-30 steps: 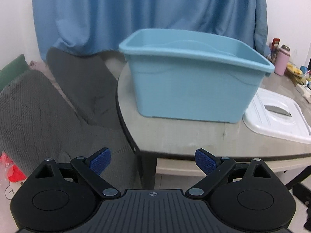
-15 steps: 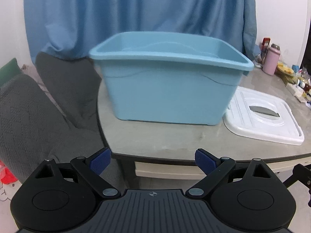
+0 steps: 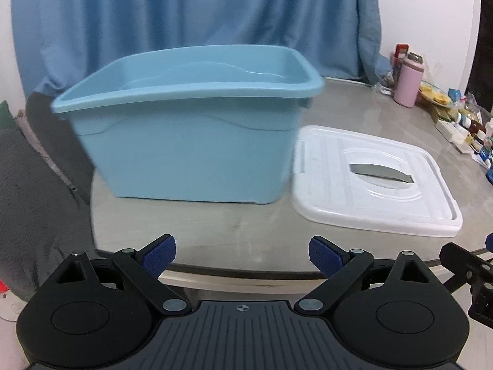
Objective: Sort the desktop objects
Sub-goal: 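Withdraw the left tool from the bin toward the white lid, then move the left tool over the white lid while the right tool approaches its rim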
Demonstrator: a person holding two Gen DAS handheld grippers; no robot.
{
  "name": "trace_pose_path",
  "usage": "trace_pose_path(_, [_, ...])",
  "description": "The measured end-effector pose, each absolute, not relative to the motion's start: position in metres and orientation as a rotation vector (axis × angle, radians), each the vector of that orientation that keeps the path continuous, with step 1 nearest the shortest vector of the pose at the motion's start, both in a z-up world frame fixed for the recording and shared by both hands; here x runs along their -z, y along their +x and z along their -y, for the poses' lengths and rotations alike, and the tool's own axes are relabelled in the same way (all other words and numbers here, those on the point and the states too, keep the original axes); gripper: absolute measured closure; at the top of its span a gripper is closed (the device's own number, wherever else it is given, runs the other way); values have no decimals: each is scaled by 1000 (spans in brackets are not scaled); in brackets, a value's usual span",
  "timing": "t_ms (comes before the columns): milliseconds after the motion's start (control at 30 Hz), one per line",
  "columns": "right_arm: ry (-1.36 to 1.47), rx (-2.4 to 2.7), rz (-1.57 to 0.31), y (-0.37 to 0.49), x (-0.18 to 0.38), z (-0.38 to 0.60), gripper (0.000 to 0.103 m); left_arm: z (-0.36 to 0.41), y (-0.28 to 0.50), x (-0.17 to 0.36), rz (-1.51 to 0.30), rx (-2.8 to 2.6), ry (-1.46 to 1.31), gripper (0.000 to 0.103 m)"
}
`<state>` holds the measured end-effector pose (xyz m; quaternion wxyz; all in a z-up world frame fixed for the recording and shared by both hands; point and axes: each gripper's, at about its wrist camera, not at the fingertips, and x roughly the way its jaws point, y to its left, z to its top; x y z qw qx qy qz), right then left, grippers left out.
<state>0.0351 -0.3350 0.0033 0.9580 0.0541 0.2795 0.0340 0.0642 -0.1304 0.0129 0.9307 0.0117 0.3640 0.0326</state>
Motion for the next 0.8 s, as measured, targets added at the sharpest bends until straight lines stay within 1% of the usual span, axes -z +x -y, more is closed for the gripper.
trace_pose_path(500, [108,-68,-560,50,0,422,13,214,85,-5,-755,-64,4,8])
trace_pose_path(800, [141,-55,-576,54,7,449,13,242,89,-4,-776,-49,40,8])
